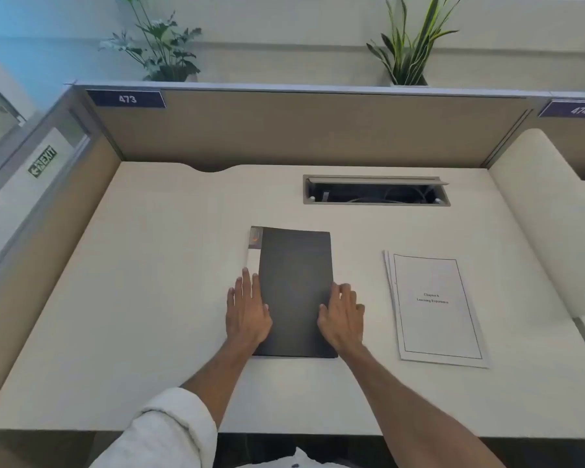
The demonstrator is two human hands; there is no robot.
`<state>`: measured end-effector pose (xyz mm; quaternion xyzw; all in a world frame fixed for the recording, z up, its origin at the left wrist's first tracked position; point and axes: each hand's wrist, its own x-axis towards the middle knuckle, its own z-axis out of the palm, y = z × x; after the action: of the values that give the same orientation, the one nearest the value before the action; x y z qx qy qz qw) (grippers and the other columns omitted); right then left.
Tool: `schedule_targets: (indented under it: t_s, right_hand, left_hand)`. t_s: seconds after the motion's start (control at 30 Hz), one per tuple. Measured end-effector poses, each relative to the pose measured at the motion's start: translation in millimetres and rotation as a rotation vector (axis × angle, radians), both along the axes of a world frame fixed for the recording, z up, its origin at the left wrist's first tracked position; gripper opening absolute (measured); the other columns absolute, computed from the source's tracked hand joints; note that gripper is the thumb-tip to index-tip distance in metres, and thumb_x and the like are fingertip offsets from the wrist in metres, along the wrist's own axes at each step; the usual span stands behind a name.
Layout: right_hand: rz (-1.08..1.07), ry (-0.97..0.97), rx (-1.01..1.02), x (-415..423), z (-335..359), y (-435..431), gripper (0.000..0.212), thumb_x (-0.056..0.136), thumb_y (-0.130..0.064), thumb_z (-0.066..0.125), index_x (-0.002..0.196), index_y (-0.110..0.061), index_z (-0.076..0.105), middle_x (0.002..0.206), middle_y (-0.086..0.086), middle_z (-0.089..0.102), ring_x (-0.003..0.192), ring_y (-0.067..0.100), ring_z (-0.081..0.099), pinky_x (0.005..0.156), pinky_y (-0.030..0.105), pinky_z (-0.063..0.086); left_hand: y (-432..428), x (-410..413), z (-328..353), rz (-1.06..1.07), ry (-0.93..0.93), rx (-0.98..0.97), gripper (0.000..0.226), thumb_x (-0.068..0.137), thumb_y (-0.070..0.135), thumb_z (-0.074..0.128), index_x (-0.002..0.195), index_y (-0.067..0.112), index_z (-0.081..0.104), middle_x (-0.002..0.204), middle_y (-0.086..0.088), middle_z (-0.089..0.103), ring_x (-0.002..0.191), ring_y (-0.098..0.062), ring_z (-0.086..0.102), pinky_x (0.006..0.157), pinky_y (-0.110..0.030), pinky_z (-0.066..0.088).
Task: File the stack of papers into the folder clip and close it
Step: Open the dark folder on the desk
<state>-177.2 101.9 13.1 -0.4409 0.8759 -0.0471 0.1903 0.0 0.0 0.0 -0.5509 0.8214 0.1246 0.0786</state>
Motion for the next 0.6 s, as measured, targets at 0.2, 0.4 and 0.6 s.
schedule_targets:
  t_s: [0.2, 0.4, 0.6]
  right_hand:
    - [-0.274, -0.228, -0.025, -2.2, -5.7, -2.3, 0.035, 0.102, -0.019, 0.056, 0.135, -0.008, 0.053, 0.139, 0.01, 0.052, 0.131, 0.034, 0.055, 0.108, 0.049, 0.049]
    - [-0.445, -0.385, -0.093, -2.9, -7.6, -11.2, 0.041, 0.101, -0.014, 0.059, 0.141, -0.006, 0.052, 0.146, 0.011, 0.049, 0.138, 0.034, 0.053, 0.112, 0.048, 0.049]
    - [-0.714, -0.612, -0.165, -18.0, -11.0, -22.9, 0.04, 0.1, -0.011, 0.059, 0.139, -0.002, 0.066, 0.147, 0.015, 0.055, 0.14, 0.038, 0.056, 0.113, 0.046, 0.052]
  left_hand:
    - [-3.3, 0.7, 0.3, 0.059, -0.018, 0.101, 0.073, 0.114, 0.03, 0.048, 0.174, 0.008, 0.013, 0.18, -0.022, 0.02, 0.159, -0.038, 0.041, 0.13, -0.047, 0.04]
    - [-1.9, -3.5, 4.7, 0.051, -0.018, 0.158, 0.074, 0.114, 0.028, 0.05, 0.174, 0.007, 0.013, 0.176, -0.021, 0.024, 0.154, -0.039, 0.043, 0.117, -0.049, 0.054]
    - [-4.9, -2.6, 2.7, 0.065, 0.006, 0.186, 0.074, 0.113, 0.027, 0.05, 0.174, 0.007, 0.012, 0.173, -0.019, 0.027, 0.151, -0.039, 0.043, 0.111, -0.049, 0.058]
